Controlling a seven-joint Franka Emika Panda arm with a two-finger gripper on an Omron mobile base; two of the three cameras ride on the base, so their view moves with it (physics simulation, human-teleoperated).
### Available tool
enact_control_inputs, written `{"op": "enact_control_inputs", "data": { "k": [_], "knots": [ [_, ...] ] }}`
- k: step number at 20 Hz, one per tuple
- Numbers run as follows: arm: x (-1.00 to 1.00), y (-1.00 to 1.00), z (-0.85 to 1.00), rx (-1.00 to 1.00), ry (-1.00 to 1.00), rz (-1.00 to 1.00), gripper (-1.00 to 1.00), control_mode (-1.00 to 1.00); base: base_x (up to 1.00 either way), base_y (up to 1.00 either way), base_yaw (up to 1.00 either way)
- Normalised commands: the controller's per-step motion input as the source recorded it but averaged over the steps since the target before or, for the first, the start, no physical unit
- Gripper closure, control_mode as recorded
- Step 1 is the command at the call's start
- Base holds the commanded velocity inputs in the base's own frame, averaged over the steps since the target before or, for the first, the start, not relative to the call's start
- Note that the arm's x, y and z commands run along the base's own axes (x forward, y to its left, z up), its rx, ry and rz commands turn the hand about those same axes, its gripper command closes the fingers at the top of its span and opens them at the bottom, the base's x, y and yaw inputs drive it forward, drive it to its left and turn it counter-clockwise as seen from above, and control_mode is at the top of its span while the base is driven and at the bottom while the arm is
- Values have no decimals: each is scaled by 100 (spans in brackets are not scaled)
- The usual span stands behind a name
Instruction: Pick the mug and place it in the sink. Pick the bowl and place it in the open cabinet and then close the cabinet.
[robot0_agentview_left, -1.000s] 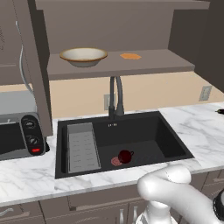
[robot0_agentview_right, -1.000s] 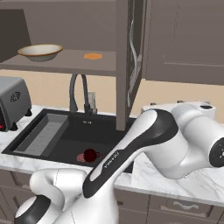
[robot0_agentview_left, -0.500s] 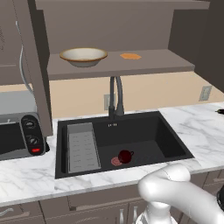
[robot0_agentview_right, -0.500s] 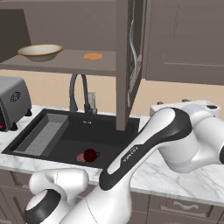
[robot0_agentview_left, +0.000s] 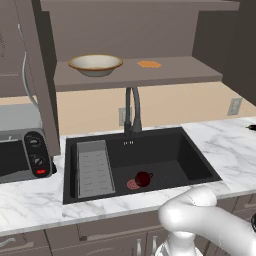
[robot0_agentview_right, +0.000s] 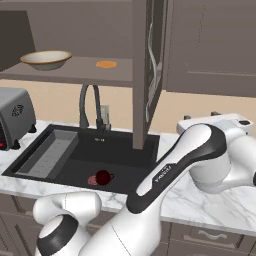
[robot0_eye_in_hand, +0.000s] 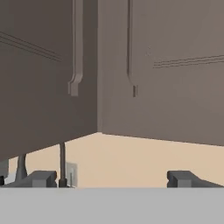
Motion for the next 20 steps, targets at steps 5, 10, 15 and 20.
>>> {"op": "enact_control_inputs", "data": {
  "k": [5,10,15,20],
  "knots": [
    [3,0,0,5,0,0,-100,-100,0,0,0],
    [0,0,0,6,0,0,-100,-100,0,0,0],
    [-4,14,0,2,0,0,-100,-100,0,0,0],
    [0,12,0,0,0,0,-100,-100,0,0,0]
  ]
}}
